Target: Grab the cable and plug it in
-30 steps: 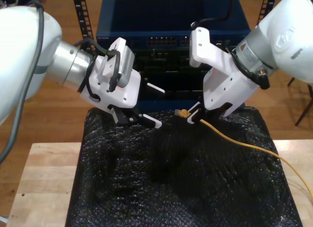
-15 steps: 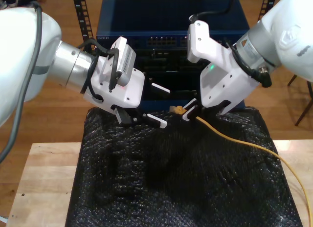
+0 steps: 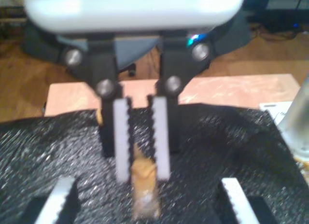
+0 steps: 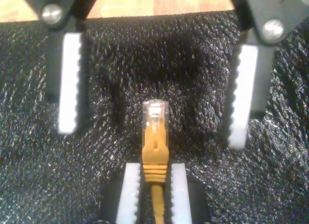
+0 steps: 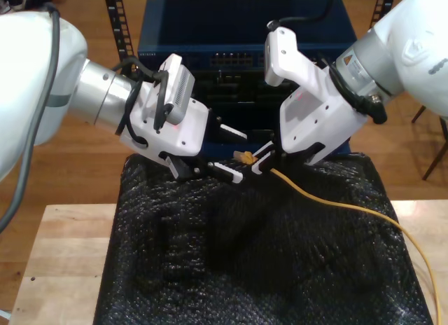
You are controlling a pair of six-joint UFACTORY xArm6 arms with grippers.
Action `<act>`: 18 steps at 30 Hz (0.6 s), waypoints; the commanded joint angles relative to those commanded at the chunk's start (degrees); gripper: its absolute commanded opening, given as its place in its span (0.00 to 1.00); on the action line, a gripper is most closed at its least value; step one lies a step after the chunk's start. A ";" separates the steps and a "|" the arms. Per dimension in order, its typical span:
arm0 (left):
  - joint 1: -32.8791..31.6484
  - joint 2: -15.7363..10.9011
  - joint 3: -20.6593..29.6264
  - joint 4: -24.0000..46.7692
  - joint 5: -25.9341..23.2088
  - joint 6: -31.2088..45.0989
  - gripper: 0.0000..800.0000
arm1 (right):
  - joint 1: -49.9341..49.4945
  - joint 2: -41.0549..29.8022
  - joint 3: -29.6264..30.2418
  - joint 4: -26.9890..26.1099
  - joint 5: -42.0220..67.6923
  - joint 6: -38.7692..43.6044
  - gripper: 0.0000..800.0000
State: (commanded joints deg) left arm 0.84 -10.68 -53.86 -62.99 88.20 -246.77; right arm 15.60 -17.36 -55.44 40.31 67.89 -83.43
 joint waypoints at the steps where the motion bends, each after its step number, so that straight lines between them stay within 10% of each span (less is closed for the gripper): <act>1: 0.00 0.00 0.00 -0.62 0.26 -0.09 0.77 | 0.00 0.00 0.09 0.35 0.00 0.00 0.01; 18: 1.49 0.97 0.09 -1.85 0.53 -0.09 0.71 | -0.88 -0.18 0.00 0.97 -0.35 0.09 0.01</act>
State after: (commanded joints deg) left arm 2.33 -9.71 -53.77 -64.84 88.73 -246.86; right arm 14.73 -17.54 -55.44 41.27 67.54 -83.34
